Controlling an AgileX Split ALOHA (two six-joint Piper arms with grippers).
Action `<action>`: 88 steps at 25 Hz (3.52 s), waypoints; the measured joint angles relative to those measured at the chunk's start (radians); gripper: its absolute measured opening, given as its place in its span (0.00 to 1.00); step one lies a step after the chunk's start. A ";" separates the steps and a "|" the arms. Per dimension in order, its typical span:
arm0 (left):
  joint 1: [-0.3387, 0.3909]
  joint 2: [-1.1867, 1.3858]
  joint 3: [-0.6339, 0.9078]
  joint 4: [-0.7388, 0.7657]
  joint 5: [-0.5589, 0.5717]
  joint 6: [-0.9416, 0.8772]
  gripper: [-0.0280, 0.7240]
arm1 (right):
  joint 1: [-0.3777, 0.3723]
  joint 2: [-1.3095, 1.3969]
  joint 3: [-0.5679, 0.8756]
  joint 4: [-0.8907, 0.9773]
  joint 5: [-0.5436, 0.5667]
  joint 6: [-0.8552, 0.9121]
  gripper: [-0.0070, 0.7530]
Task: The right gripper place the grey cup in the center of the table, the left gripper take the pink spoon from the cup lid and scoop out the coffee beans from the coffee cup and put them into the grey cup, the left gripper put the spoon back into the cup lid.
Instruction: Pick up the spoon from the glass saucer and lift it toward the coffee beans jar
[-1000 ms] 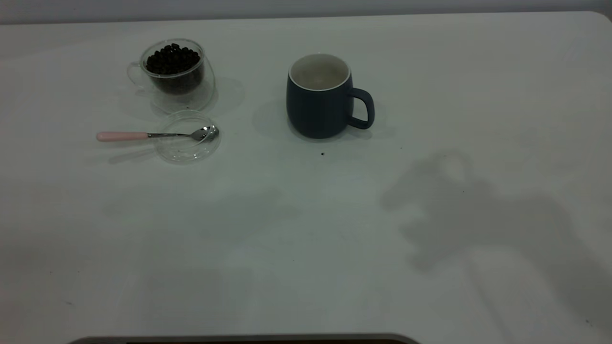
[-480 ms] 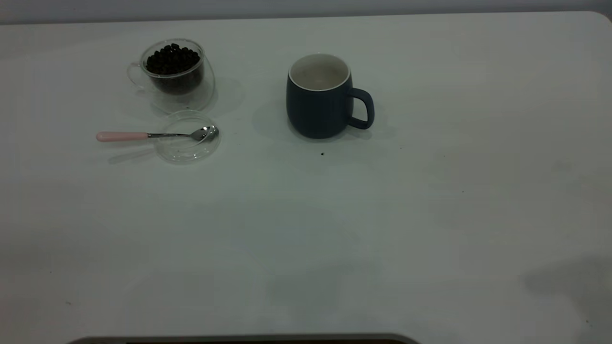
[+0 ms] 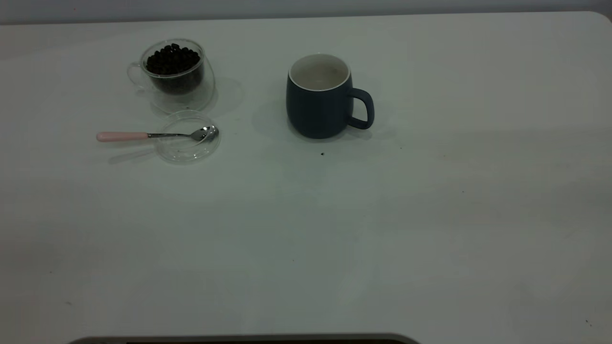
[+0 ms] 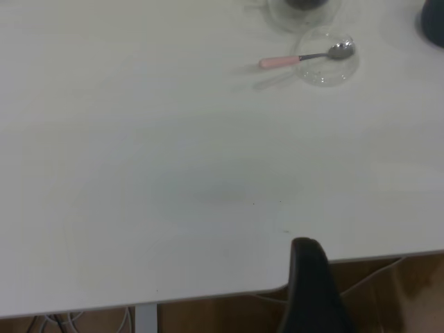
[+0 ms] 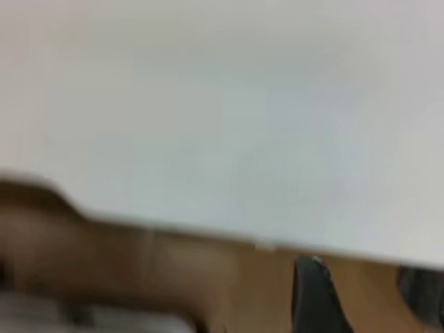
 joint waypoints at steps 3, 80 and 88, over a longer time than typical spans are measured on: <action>0.000 0.000 0.000 0.000 0.000 0.000 0.73 | -0.062 -0.194 0.000 -0.002 0.007 0.000 0.61; 0.460 2.156 -0.679 -0.746 -0.380 0.805 0.61 | -0.170 -0.375 0.001 -0.007 0.025 -0.004 0.61; 0.459 2.314 -0.696 -0.924 -0.363 1.017 0.75 | -0.170 -0.375 0.001 -0.007 0.025 -0.004 0.61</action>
